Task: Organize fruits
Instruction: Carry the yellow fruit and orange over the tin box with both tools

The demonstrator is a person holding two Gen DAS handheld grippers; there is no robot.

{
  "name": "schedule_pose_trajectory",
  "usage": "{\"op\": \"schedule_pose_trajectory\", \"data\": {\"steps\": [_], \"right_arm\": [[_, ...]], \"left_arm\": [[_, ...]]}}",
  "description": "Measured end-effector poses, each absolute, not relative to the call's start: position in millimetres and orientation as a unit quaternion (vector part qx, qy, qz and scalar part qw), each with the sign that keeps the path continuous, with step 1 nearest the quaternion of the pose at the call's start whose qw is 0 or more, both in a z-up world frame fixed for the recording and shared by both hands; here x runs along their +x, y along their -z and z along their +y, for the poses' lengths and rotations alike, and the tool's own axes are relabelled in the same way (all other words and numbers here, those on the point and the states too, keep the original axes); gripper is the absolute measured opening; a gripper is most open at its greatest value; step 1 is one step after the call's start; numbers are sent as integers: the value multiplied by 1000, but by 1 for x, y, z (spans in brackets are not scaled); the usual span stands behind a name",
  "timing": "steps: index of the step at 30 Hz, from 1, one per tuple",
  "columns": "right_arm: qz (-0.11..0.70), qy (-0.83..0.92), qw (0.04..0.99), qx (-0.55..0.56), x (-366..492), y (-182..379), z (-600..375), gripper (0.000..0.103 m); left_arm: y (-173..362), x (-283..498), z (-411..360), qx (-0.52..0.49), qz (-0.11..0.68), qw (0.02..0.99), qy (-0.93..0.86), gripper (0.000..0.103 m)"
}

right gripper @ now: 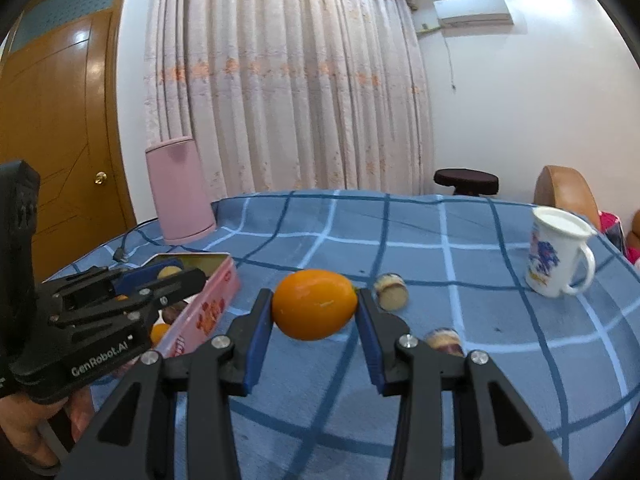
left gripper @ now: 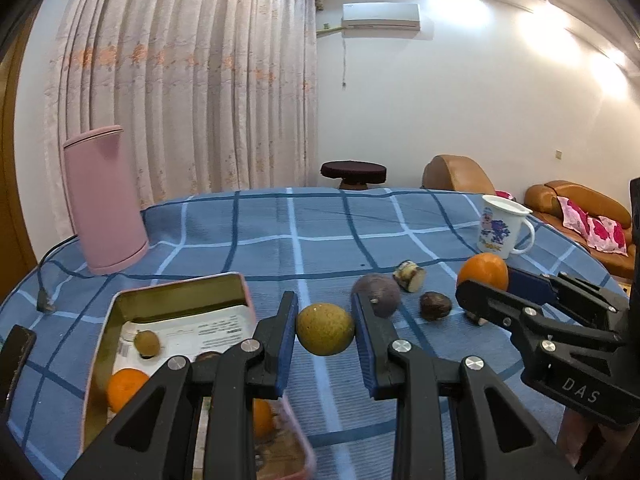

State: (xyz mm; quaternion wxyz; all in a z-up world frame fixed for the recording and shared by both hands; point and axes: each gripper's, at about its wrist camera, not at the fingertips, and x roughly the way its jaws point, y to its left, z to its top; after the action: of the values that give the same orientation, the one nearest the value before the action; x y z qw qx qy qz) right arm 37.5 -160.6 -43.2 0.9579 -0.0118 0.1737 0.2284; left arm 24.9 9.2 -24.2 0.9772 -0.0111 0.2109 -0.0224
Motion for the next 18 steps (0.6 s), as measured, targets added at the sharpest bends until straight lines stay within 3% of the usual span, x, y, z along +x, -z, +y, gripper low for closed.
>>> {"op": "schedule_pose_trajectory", "data": {"steps": [18], "right_arm": [[167, -297, 939, -47, 45, 26, -82, 44]], "left_arm": [[28, 9, 69, -36, 222, 974, -37, 29]]}}
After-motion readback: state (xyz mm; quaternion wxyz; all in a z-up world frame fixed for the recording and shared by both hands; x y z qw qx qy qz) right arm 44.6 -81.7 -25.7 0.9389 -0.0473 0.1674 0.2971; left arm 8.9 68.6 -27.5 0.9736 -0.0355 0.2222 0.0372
